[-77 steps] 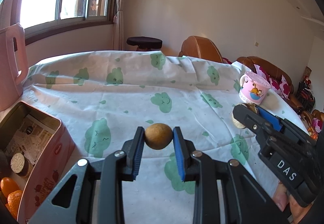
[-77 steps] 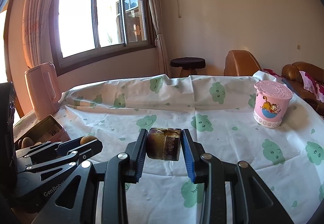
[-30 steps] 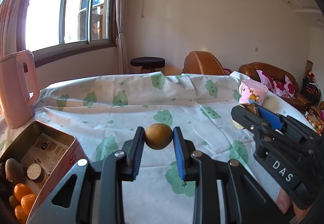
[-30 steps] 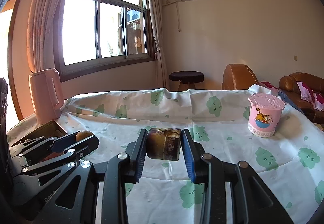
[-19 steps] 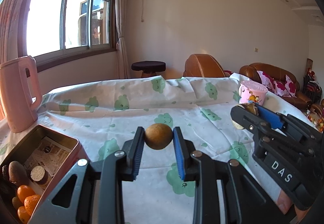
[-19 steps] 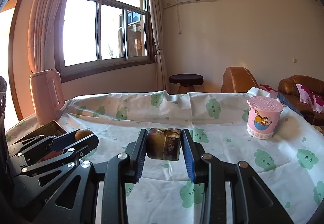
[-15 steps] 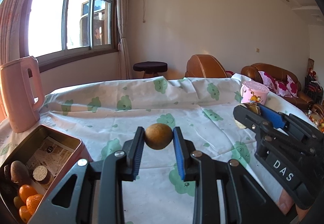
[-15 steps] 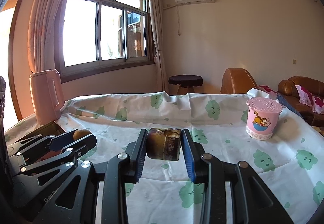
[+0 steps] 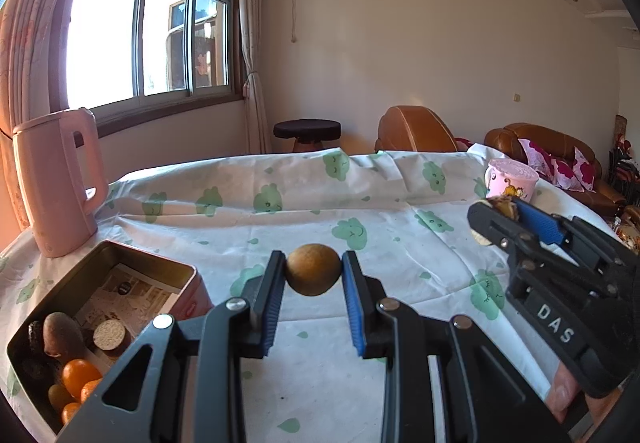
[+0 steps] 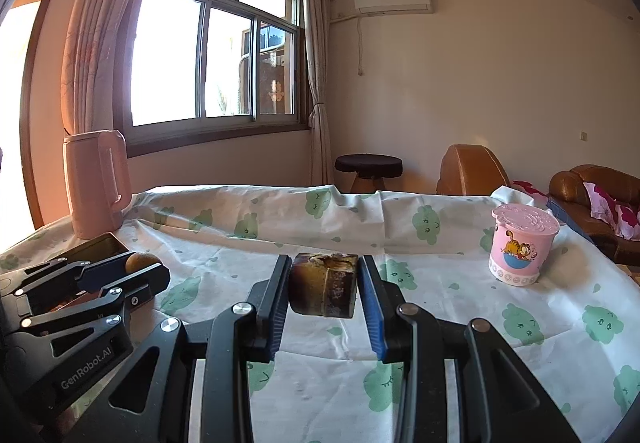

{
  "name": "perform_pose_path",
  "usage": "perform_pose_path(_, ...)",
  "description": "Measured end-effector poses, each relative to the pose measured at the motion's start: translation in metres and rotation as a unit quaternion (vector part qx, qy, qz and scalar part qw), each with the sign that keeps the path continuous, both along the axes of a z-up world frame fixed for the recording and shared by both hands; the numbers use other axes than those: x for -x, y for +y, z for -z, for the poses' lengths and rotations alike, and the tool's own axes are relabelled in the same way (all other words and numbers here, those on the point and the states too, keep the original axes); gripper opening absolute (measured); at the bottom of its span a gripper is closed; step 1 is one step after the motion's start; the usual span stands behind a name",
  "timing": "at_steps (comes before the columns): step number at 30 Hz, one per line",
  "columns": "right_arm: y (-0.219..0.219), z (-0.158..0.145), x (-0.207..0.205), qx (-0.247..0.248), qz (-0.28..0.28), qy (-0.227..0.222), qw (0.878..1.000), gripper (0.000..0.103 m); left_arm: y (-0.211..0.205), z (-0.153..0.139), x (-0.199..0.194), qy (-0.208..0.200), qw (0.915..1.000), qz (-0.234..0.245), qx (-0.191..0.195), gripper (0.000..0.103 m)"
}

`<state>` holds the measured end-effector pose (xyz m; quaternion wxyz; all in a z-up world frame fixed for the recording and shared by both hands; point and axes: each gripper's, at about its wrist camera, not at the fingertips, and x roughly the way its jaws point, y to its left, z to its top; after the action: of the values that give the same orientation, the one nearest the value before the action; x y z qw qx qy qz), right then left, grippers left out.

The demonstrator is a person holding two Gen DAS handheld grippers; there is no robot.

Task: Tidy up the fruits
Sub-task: 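Carry the jar in the right tool while the left tool carries the brown fruit over the tin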

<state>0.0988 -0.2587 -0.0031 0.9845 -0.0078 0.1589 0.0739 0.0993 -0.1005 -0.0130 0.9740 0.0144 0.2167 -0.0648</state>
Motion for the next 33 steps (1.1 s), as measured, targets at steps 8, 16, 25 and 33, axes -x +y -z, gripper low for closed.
perform_pose_path(8,0.028,0.001,-0.003,-0.006,-0.037,0.023,0.999,0.036,0.024,-0.016,0.012,-0.019,0.9997,-0.014,-0.007,0.03)
perform_pose_path(16,0.061,-0.007,-0.002,0.0,-0.071,0.026,0.997,0.036,0.058,-0.021,0.015,-0.019,0.999,-0.039,0.005,0.03)
perform_pose_path(25,0.092,-0.015,-0.005,0.005,-0.099,0.025,0.995,0.036,0.088,-0.015,0.016,-0.01,0.9979,-0.063,0.012,0.03)
perform_pose_path(33,0.117,-0.02,-0.007,0.017,-0.121,0.023,0.992,0.036,0.11,-0.012,0.015,-0.003,0.9967,-0.08,0.018,0.03)
